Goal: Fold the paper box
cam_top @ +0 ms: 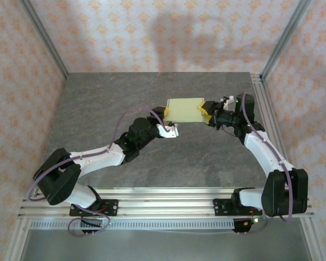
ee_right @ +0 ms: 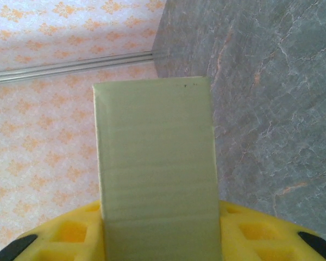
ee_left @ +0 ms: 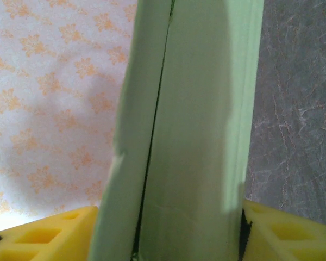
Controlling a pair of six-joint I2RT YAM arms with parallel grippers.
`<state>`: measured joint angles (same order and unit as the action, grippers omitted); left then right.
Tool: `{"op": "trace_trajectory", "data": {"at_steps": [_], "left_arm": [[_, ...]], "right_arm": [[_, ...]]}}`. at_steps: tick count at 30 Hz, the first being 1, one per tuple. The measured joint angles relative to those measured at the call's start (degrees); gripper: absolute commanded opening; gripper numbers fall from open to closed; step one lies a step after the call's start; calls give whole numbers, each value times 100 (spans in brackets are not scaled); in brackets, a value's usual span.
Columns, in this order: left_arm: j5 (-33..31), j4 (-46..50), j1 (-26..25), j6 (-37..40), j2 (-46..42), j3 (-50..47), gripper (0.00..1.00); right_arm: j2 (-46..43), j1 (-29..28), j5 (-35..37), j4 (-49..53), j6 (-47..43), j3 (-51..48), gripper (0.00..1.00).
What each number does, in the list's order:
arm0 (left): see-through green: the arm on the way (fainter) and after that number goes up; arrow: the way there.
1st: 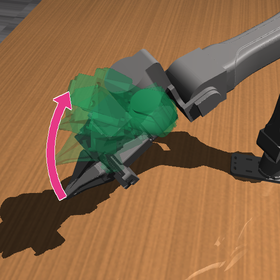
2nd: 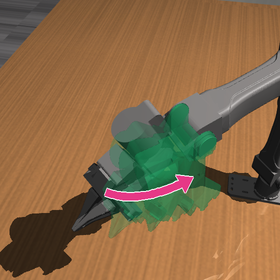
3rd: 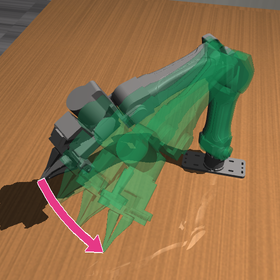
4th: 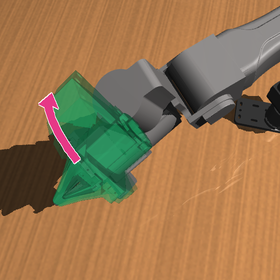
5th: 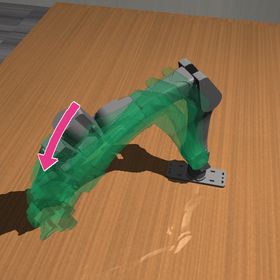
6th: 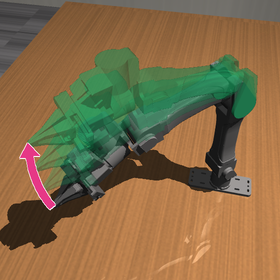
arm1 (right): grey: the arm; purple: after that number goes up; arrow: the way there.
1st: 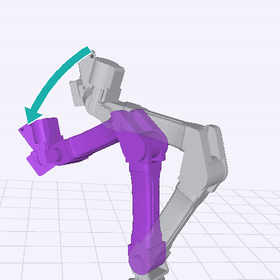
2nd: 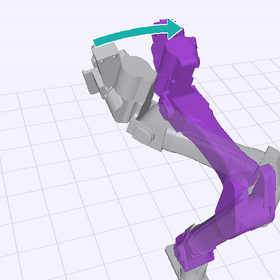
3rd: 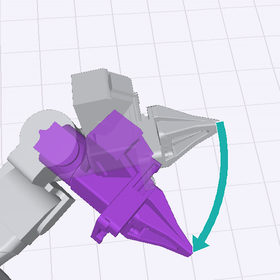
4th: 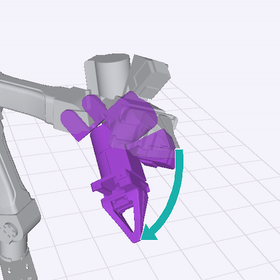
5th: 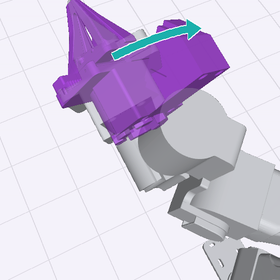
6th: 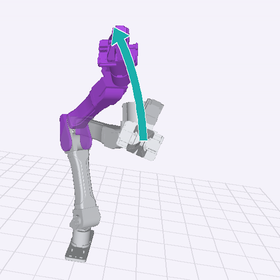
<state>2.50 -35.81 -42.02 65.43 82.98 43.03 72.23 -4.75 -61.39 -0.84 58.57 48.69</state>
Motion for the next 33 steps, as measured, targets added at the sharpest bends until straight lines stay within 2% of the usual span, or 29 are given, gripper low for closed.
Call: {"op": "trace_trajectory", "data": {"at_steps": [6,12,14,19,21,24,28,33], "left_arm": [[0,61,-7,72,0,0,49],[-2,103,-26,151,0,0,33],[-2,136,-28,153,0,0,33],[7,439,-26,55,0,44,34],[39,601,-26,-57,0,87,34],[70,894,-26,-269,0,188,34],[160,1421,-4,-643,-2,280,34],[413,2371,153,-1333,-118,308,34]], "right_arm": [[-2,0,-17,0,68,2,41],[-7,11,-15,24,138,2,42],[-11,9,-11,46,153,0,48],[-96,7,42,125,81,-2,76],[-170,7,85,151,15,-2,83],[-240,7,177,238,-103,2,88],[-299,48,529,791,-573,57,90],[-632,223,1436,2107,-1840,389,90]]}}
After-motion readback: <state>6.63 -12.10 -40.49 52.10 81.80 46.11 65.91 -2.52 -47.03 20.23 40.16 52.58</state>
